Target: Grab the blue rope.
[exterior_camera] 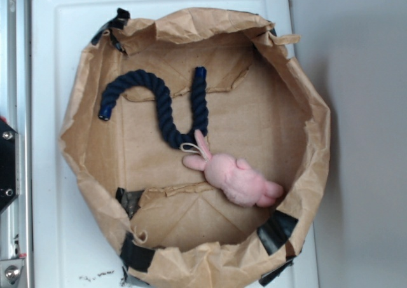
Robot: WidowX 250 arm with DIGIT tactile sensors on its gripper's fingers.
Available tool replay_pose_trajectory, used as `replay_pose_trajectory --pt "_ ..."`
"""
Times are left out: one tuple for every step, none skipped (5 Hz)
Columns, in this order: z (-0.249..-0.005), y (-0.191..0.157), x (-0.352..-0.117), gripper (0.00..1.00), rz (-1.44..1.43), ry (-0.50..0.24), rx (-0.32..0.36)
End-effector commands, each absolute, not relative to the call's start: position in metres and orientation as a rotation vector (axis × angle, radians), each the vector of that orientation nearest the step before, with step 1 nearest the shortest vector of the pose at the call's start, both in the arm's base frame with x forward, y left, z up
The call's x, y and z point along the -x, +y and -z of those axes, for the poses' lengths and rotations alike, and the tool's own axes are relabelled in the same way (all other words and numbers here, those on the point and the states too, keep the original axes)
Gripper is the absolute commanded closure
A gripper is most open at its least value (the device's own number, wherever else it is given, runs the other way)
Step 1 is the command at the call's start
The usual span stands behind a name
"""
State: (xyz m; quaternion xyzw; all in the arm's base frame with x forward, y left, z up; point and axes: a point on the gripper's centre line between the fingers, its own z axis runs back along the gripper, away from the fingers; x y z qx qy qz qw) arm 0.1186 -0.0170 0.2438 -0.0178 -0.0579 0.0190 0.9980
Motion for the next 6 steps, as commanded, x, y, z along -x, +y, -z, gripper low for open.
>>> replay_pose_trajectory --pt "-0.244 -0.017 -0.119 0.00 -0.038 -0.116 0.036" --pt "-0.242 0.001 -0.158 0.00 -0.020 -0.143 0.037" --pt "-0.243 0.014 -0.178 0.00 -0.084 -0.168 0.020" --pt "-0.243 0.014 -0.178 0.00 -0.084 -0.168 0.020" --pt "-0.243 0.014 -0.178 0.00 -0.084 -0.168 0.020" --pt "-0.243 0.014 -0.178 0.00 -0.084 -0.168 0.020"
